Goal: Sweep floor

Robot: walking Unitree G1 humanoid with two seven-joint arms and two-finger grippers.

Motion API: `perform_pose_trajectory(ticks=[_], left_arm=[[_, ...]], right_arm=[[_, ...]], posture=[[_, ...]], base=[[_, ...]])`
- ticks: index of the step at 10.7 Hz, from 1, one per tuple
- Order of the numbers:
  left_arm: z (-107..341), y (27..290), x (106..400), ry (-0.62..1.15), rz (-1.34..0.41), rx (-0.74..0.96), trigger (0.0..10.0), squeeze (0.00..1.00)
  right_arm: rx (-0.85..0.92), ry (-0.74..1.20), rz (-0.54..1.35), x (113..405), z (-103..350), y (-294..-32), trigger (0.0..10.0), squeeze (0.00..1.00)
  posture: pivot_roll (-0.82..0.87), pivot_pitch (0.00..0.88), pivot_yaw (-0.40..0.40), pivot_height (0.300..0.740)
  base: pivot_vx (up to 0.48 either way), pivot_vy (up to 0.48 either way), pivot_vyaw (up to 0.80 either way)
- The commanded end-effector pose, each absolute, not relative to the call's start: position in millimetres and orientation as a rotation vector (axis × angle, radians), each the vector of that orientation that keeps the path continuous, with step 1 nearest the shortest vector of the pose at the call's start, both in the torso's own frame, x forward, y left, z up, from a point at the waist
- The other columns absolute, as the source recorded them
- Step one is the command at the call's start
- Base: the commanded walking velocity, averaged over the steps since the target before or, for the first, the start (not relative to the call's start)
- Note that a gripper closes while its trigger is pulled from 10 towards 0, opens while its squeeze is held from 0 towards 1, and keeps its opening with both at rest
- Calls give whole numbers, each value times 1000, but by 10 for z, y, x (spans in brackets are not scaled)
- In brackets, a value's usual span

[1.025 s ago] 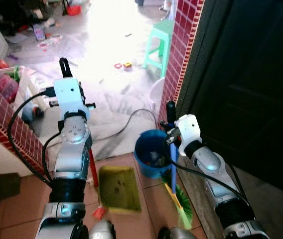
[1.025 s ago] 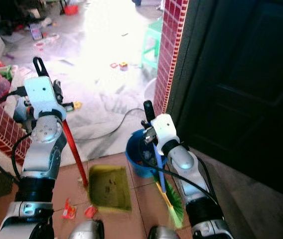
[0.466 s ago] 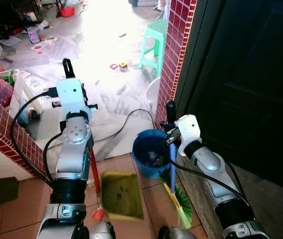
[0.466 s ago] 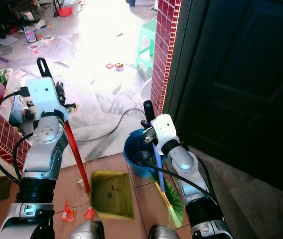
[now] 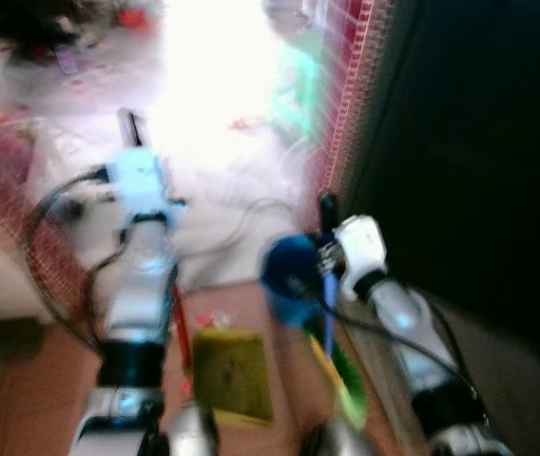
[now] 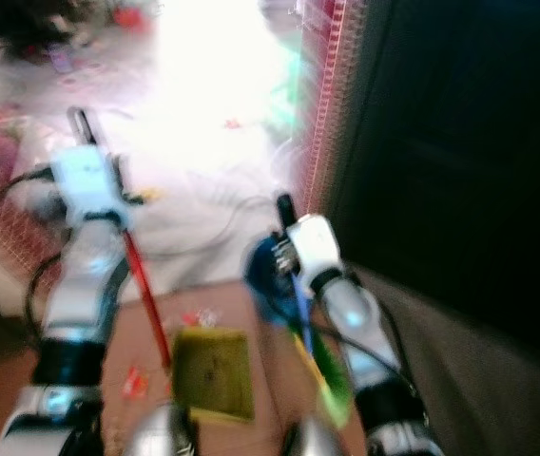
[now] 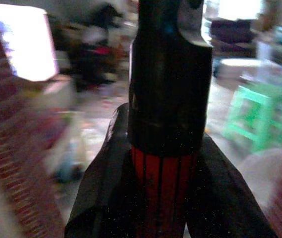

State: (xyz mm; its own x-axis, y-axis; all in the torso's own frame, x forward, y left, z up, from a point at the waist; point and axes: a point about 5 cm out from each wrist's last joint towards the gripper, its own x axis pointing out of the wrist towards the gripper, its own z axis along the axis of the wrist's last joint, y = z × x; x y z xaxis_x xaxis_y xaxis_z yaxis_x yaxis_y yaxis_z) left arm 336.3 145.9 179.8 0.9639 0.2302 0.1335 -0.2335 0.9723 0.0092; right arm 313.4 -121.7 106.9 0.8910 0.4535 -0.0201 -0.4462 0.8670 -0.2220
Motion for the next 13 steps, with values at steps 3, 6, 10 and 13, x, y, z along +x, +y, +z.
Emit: perform_pose_trajectory(ticks=[3, 6, 10, 13], left_arm=[[1807, 1499, 3372, -134, 246, 48, 10000, 0], [1790, 1527, 3380, -123, 241, 51, 10000, 0], [1454, 1707, 3168, -76, 158, -9, 10000, 0], [1164, 1753, 3049, -7, 252, 1, 10000, 0]], right_arm=[[-197, -38, 473, 3120, 1063, -1176, 10000, 0], [-193, -43, 472, 3126, 1065, -1169, 10000, 0], [-178, -68, 447, 3136, 1085, -1175, 10000, 0], [-148, -80, 463, 3081, 1092, -1087, 10000, 0]], posture=[[-108, 53, 36, 740], [-104, 51, 41, 740], [-75, 48, 51, 740], [-87, 50, 32, 740]], base=[[-263, 0, 0], [-89, 0, 0], [0, 0, 0], [0, 0, 0]])
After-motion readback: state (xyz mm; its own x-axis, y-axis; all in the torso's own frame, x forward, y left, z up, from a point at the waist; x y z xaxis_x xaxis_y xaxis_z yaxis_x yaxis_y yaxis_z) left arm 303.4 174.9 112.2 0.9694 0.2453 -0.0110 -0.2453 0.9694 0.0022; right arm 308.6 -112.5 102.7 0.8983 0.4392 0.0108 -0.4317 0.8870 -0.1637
